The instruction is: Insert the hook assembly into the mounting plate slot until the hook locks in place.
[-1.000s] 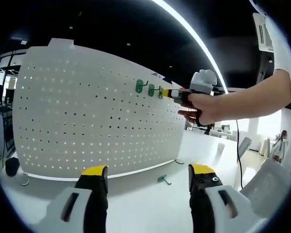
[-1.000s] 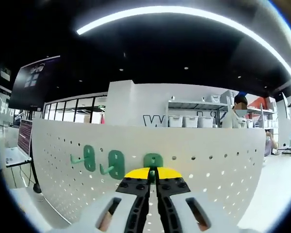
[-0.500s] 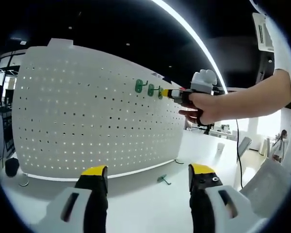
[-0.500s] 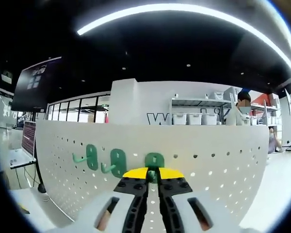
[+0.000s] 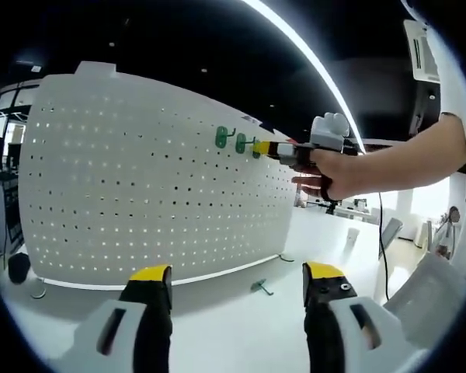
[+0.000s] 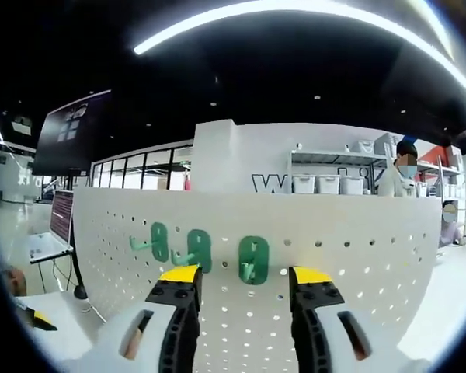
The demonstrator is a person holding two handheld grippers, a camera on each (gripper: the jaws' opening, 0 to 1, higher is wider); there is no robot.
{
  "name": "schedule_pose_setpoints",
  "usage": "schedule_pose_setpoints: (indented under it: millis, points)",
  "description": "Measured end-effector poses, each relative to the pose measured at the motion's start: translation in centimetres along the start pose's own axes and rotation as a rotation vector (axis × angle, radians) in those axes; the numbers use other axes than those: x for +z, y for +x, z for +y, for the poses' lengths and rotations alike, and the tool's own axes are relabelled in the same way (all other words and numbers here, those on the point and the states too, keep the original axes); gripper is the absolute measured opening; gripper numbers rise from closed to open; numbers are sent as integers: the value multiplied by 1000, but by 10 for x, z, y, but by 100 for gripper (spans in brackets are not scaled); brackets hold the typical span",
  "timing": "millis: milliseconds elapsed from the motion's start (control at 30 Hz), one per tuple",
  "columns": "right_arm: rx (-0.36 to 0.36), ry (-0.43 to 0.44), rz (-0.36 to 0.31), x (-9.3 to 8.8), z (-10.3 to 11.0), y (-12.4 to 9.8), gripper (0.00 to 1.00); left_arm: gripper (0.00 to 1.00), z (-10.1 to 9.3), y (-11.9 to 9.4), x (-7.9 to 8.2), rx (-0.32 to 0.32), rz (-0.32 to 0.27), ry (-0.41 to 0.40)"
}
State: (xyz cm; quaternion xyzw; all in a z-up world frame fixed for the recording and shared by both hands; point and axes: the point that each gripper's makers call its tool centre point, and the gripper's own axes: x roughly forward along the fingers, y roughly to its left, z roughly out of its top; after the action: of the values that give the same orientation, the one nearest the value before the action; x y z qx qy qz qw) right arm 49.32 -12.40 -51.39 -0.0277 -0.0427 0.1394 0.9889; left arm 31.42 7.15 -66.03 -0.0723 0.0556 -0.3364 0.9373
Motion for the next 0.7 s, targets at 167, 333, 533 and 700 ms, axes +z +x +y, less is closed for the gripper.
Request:
schedule_pose_setpoints:
  millis: [167, 333, 533, 700]
  points:
    - [27, 19, 22, -6, 2, -1, 51, 71, 0, 0, -1, -1, 4, -1]
    - [35, 20, 16, -4, 3, -2, 51, 71, -1, 0, -2, -4, 7, 4]
    - [82, 34, 1, -6, 6, -11, 50, 71, 2, 0, -1, 3, 3, 0]
    - [168, 61, -21, -8, 14, -22, 50, 71, 1, 0, -2, 0, 8, 0]
